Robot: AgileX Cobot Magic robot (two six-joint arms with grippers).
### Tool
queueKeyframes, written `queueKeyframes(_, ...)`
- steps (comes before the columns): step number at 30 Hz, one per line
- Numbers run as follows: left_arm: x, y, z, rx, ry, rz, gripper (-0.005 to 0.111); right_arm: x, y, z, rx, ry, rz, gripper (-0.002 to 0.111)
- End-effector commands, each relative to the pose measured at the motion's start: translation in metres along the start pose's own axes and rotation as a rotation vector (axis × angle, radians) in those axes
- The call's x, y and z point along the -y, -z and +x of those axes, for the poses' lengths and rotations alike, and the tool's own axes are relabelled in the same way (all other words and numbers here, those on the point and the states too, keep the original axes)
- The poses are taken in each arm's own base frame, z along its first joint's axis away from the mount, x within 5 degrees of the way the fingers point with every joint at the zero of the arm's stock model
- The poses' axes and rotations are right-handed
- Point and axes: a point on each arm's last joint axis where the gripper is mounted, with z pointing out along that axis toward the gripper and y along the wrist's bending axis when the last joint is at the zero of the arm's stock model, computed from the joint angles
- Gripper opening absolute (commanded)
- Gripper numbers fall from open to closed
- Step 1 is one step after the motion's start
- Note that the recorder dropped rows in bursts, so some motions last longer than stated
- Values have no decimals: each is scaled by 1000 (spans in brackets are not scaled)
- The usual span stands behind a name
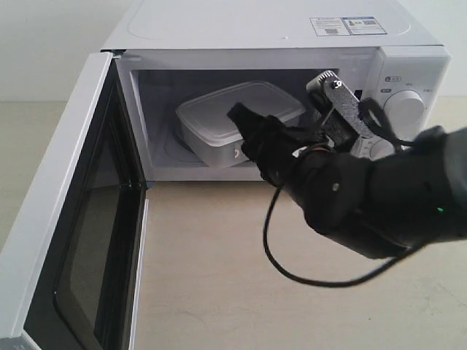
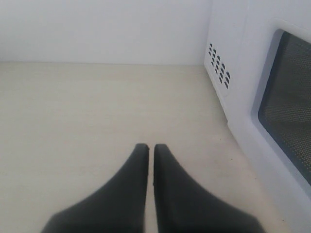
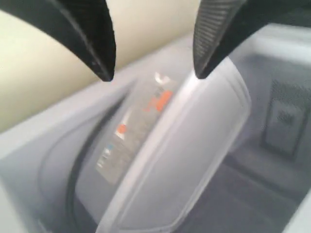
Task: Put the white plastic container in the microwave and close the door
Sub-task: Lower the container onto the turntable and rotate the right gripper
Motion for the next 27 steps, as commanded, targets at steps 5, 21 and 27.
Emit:
queueKeyframes(5, 0, 0, 1, 4, 7, -4, 4, 18, 37, 16, -195, 727, -63, 1)
queueKeyframes(21, 0, 0, 1, 4, 7, -4, 4, 23, -15, 39, -11, 847, -59, 0)
queueKeyframes(27, 0, 0, 1, 4, 7, -4, 4, 2, -41, 41, 49, 834, -81, 0)
